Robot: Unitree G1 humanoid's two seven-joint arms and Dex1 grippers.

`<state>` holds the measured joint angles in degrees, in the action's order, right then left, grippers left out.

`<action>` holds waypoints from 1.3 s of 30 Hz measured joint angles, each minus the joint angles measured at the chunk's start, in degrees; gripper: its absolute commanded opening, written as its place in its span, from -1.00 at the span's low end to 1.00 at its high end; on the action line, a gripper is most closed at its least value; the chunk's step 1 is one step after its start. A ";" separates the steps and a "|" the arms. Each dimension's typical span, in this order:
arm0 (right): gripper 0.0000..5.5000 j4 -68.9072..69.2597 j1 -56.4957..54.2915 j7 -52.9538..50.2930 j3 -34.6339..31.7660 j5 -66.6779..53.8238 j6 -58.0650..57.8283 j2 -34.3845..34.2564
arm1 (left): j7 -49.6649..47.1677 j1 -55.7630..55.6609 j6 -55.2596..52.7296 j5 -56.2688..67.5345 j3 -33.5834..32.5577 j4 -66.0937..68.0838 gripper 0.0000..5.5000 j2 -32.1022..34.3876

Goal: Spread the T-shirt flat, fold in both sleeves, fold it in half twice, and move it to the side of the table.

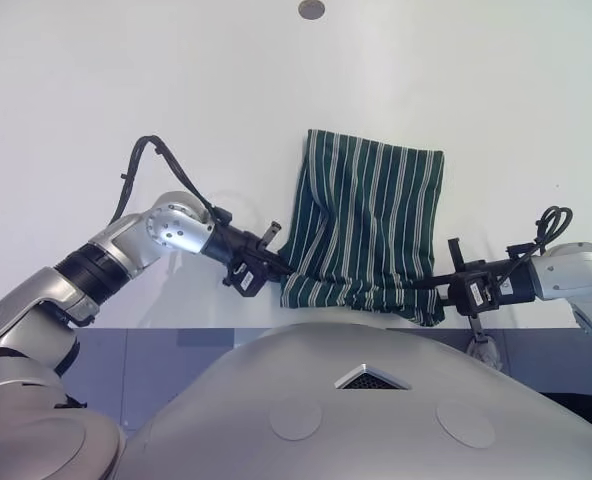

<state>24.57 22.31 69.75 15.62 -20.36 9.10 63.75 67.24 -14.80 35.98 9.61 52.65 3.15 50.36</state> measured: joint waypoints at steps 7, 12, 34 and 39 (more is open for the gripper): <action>-0.97 11.86 -2.57 -1.48 -4.86 -11.82 -20.16 2.15 | 12.95 3.38 -26.83 20.44 -9.42 -15.25 -1.00 7.68; -0.97 13.95 -4.73 -3.97 -8.75 -16.01 -27.27 1.05 | 13.40 -4.22 -47.17 33.91 -19.69 -23.62 -1.00 6.52; -0.97 -5.99 -6.59 -2.21 -16.64 -17.33 -27.02 -11.65 | 11.24 -4.62 -55.50 21.18 -28.80 -5.61 -1.00 -10.31; -0.97 -10.08 -12.81 -3.88 -14.89 -15.02 -29.38 -14.11 | 8.04 -4.99 -55.51 18.98 -31.55 -2.97 -1.00 -14.01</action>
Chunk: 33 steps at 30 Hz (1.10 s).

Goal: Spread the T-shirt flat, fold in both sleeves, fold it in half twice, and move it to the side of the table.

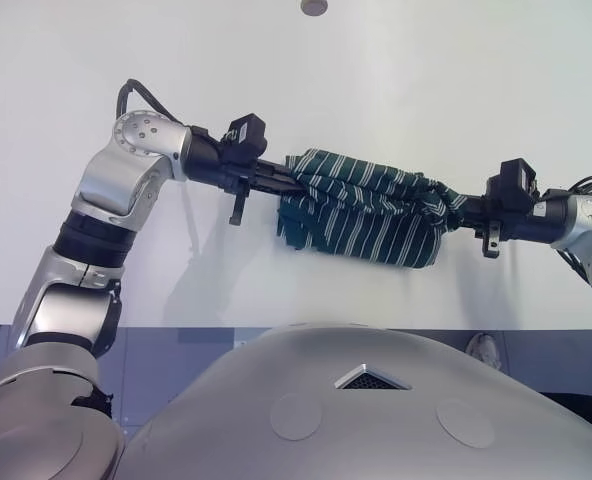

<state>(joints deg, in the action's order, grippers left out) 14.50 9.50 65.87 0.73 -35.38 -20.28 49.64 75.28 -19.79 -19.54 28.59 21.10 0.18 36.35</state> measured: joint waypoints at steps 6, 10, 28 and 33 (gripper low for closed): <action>-0.97 -3.32 -3.50 -2.15 4.39 6.55 -0.42 -3.08 | -1.53 -0.96 2.50 -6.26 -0.17 3.44 -1.00 -1.53; -0.97 -5.25 -4.97 -3.02 5.92 9.27 -0.26 -4.20 | -2.58 -0.92 5.17 -11.14 0.72 6.18 -1.00 -2.31; 0.16 -9.27 -9.91 -11.63 1.48 7.95 -14.01 -9.76 | -8.95 -2.00 4.84 -13.58 -3.46 9.75 0.04 -6.96; 0.17 -12.33 -10.08 -16.36 -1.93 7.97 -15.62 -10.83 | -18.57 -5.63 3.50 -15.09 -7.48 14.76 0.31 -10.18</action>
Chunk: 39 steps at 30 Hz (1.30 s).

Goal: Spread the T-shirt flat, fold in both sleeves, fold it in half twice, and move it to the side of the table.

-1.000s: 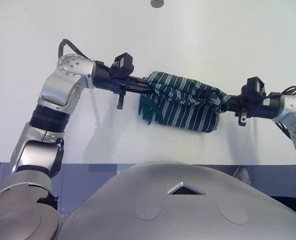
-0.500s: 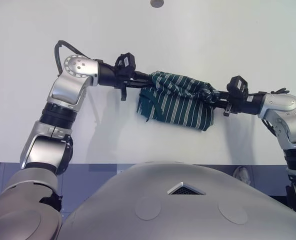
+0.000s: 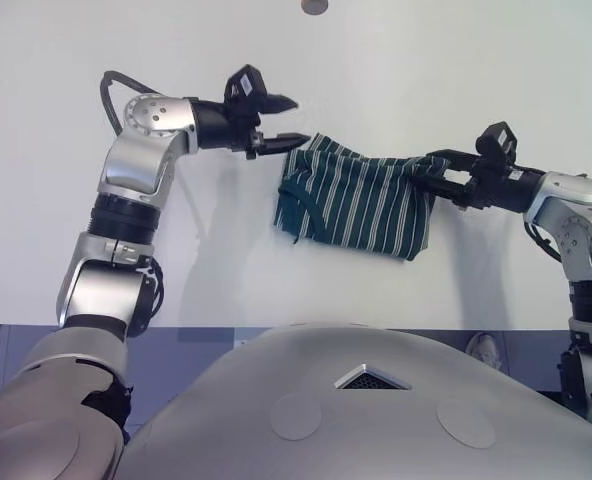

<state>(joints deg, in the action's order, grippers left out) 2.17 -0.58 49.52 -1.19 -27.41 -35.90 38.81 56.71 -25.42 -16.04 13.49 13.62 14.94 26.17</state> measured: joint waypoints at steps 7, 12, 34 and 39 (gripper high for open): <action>0.17 -3.43 -1.52 -6.45 -8.06 -2.11 1.08 -4.44 | -10.88 -1.18 -1.11 0.66 -6.04 -6.42 0.62 -4.73; 0.17 0.09 -1.96 -8.23 -16.76 -8.92 3.96 -9.25 | -14.97 0.70 0.04 1.70 -4.92 -19.31 0.68 -9.77; 0.17 -3.58 -0.24 -26.23 -22.02 -1.18 27.44 -21.62 | -1.08 1.99 4.84 -13.66 22.20 0.68 0.96 -14.43; 0.17 -3.73 -1.40 -27.53 -22.03 -1.20 28.19 -21.61 | -6.39 0.71 12.40 -13.81 21.24 7.04 0.96 -14.54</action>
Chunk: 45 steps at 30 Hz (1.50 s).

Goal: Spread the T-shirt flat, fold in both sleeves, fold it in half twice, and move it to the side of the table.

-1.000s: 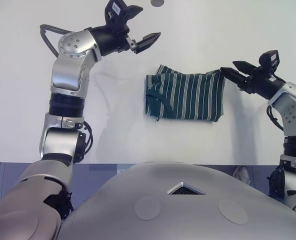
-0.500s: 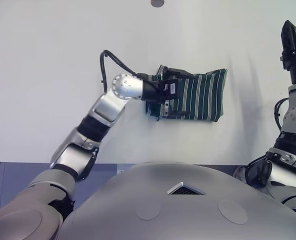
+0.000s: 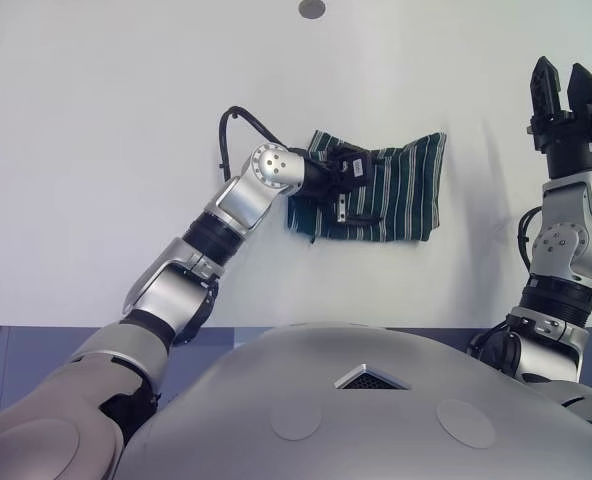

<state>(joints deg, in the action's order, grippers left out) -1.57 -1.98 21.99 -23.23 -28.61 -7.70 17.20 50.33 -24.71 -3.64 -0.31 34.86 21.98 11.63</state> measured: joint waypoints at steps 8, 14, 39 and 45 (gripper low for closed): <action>0.17 -1.47 -0.71 -0.75 0.03 -0.02 0.55 0.00 | -34.58 -17.73 2.60 0.34 -15.55 33.31 0.96 0.30; 0.17 -3.29 -3.81 -1.53 0.34 1.11 2.24 -0.08 | -56.83 -24.43 -1.40 9.19 -36.84 51.85 0.96 5.17; 0.17 -14.06 -15.34 -14.58 12.39 21.30 25.27 -11.95 | -49.11 -12.36 24.14 6.50 -37.45 13.63 0.96 -5.86; 0.17 -16.01 -17.36 -15.84 16.00 24.45 28.80 -13.10 | -50.50 -2.40 23.92 5.71 -34.77 5.94 0.96 -12.52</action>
<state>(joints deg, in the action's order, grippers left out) -17.57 -19.34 6.14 -7.23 -4.16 21.09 4.09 -0.17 -27.12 20.28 5.39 0.08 27.92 -0.89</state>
